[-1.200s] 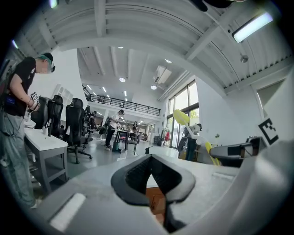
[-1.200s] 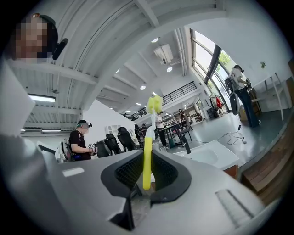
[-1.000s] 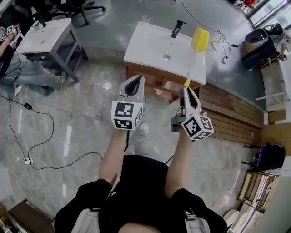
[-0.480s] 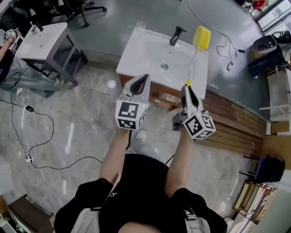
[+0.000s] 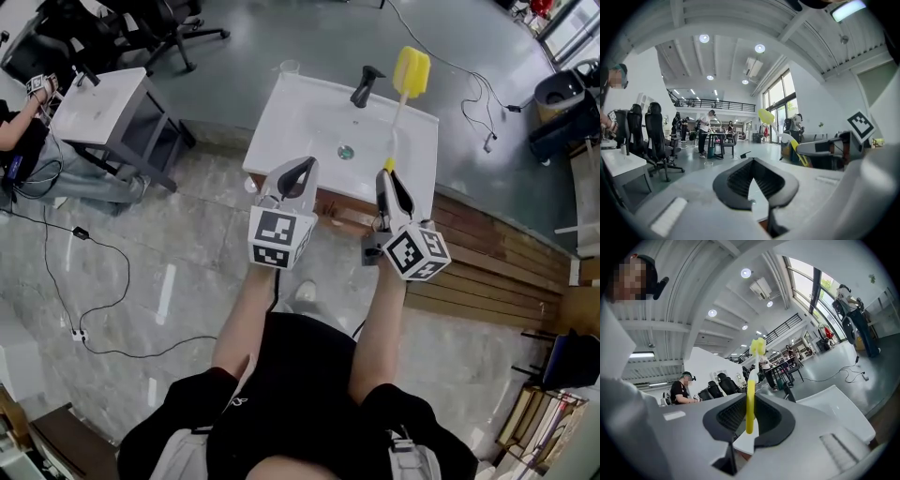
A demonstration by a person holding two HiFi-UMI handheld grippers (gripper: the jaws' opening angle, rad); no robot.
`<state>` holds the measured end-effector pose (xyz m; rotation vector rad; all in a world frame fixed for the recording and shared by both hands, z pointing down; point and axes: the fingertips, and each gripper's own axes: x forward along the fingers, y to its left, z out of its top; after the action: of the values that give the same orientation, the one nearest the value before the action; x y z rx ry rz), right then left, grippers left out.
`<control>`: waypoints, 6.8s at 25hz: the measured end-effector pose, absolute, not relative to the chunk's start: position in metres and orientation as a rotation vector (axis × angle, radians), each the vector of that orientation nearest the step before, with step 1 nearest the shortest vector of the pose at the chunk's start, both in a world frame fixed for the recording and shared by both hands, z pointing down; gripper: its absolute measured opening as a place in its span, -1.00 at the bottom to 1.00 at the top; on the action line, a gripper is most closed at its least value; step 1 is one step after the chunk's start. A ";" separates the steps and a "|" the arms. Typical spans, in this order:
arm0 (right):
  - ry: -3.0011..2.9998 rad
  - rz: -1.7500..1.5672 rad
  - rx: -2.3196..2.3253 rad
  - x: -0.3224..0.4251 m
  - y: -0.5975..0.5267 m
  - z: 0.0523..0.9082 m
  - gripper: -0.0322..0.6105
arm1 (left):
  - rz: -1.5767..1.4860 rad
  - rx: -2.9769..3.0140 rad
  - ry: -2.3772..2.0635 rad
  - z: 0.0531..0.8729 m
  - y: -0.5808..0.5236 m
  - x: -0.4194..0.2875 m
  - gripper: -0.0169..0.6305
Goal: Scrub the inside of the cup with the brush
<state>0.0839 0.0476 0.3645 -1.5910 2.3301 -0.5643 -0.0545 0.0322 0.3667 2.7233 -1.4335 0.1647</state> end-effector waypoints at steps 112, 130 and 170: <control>2.221 -0.758 -1.997 0.131 -0.220 0.451 -0.74 | 0.424 2.684 -1.495 0.588 -0.409 -0.100 -0.04; 2.226 -0.757 -1.975 0.130 -0.209 0.451 -0.74 | 0.483 2.798 -1.437 0.569 -0.395 -0.092 -0.07; 3.097 -0.365 -1.392 0.180 -0.089 0.429 -0.74 | 1.502 2.941 -1.556 0.439 -0.225 -0.039 -0.07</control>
<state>0.1799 -0.0889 0.4285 -1.3919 3.0967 -0.3645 -0.0387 -0.2251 0.4393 2.9407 -1.5561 1.5023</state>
